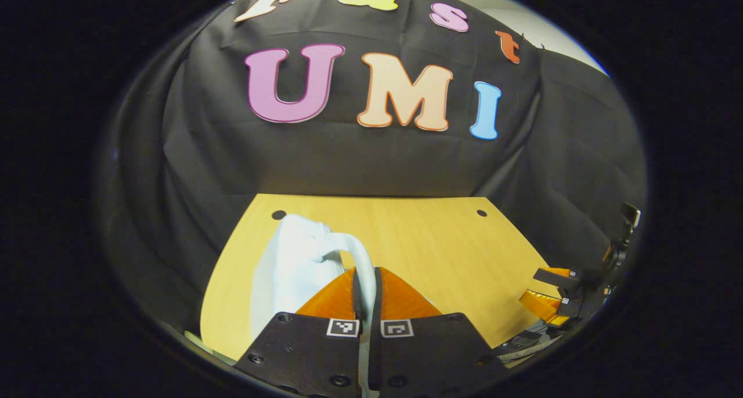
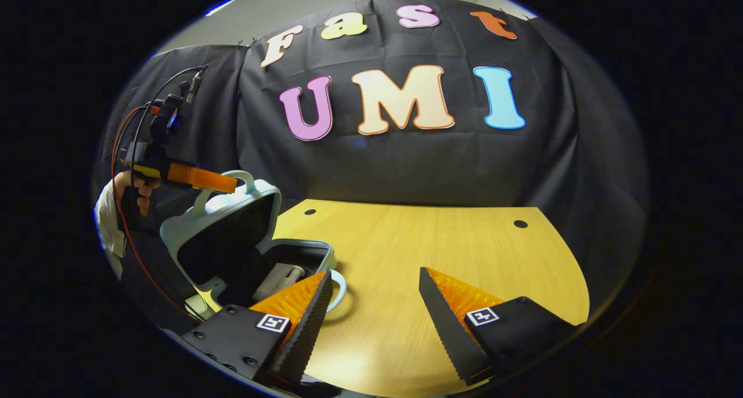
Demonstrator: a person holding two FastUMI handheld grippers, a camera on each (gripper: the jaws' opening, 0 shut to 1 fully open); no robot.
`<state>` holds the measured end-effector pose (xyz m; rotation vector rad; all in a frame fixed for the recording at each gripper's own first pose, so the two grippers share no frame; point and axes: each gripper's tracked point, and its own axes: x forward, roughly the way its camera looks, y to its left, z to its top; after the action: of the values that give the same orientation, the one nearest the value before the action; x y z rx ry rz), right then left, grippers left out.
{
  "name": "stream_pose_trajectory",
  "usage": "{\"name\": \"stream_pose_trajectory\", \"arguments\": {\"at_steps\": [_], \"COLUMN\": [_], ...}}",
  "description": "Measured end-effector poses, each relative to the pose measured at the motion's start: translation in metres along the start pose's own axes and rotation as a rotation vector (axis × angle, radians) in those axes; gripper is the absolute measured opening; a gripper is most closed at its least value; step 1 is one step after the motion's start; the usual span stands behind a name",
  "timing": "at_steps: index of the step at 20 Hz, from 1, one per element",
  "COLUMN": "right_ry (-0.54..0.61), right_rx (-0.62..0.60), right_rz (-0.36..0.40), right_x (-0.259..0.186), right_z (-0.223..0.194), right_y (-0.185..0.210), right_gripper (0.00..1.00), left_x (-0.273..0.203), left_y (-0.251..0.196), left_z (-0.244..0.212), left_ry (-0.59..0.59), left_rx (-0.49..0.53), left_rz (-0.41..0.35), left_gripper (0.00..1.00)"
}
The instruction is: First open the suitcase, pack the skin care products into it, and then close the suitcase.
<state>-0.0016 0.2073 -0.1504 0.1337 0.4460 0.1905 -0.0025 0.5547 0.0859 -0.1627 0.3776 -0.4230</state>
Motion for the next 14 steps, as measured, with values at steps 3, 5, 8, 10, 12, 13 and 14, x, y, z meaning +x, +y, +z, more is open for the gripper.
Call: {"name": "stream_pose_trajectory", "arguments": {"at_steps": [3,5,8,10,12,13,14], "right_ry": [-0.001,0.001,0.003,0.008,0.009,0.005,0.0], "right_rx": [0.01,0.012,0.013,0.017,0.016,0.012,0.009], "right_rz": [-0.026,-0.041,-0.066,-0.079,-0.091,-0.1,-0.108], "right_x": [-0.007,-0.011,-0.017,-0.02,-0.024,-0.025,-0.026], "right_z": [-0.001,-0.003,-0.004,-0.006,-0.007,-0.005,-0.004], "right_y": [-0.014,-0.022,-0.037,-0.044,-0.051,-0.055,-0.059], "right_gripper": [0.95,0.95,0.95,0.95,0.94,0.94,0.95], "left_x": [0.02,0.033,0.053,0.063,0.067,0.071,0.072], "left_y": [-0.027,-0.042,-0.065,-0.076,-0.083,-0.09,-0.098], "left_z": [-0.019,-0.034,-0.059,-0.075,-0.077,-0.073,-0.065], "left_ry": [0.044,0.084,0.157,0.201,0.194,0.167,0.134], "left_rx": [0.005,0.016,0.04,0.056,0.062,0.076,0.092], "left_rz": [-0.051,-0.07,-0.087,-0.092,-0.081,-0.085,-0.087], "left_gripper": [0.0,0.0,0.01,0.01,0.1,0.24,0.41]}}
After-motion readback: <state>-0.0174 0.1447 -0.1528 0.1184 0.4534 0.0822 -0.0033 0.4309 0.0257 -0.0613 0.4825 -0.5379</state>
